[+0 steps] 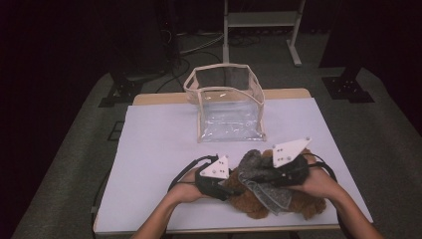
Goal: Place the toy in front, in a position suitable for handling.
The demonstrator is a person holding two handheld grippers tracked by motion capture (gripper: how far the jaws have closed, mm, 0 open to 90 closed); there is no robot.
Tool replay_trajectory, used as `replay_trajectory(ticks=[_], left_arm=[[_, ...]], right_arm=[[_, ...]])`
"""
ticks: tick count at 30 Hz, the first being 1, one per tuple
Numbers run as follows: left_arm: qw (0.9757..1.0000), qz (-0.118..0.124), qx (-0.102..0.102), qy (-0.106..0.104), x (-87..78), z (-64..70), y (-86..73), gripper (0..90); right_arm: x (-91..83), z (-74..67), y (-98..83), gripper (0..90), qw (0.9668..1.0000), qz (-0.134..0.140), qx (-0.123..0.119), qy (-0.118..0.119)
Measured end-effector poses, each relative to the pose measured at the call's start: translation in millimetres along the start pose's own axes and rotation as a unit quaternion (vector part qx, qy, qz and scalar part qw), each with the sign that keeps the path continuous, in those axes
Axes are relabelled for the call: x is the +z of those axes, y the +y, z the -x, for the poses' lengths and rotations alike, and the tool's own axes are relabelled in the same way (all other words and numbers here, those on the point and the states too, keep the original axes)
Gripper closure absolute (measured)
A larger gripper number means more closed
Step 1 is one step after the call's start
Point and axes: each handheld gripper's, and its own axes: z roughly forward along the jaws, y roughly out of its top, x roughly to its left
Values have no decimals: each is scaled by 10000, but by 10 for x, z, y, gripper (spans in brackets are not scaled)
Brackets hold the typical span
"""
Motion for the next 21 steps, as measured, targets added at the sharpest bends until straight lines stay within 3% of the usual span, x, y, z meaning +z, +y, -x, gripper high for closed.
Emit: replay_trajectory(ticks=[3, 9, 12, 15, 17, 21], left_arm=[[10000, 16, 12, 14, -23, 1, -16, 490], [9999, 2, -50, 159, -122, 0, -93, 407], [9998, 22, -149, 161, -121, -17, -156, 426], [9997, 68, -214, 113, -75, -32, -155, 453], [9995, 108, -270, 106, -64, -58, -145, 456], [9998, 68, -188, 94, -58, -64, -131, 461]], right_arm=[[56, -1, -18, 752, 10000, -56, -36, 49], [-74, 18, -251, 754, 9991, -402, 83, -86], [-151, 34, -329, 754, 9986, -471, 195, -161], [-142, 26, -275, 754, 9985, -498, 107, -181], [-121, 32, -207, 753, 9991, -381, 80, -193], [-29, 47, -45, 751, 10000, 90, 7, -13]])
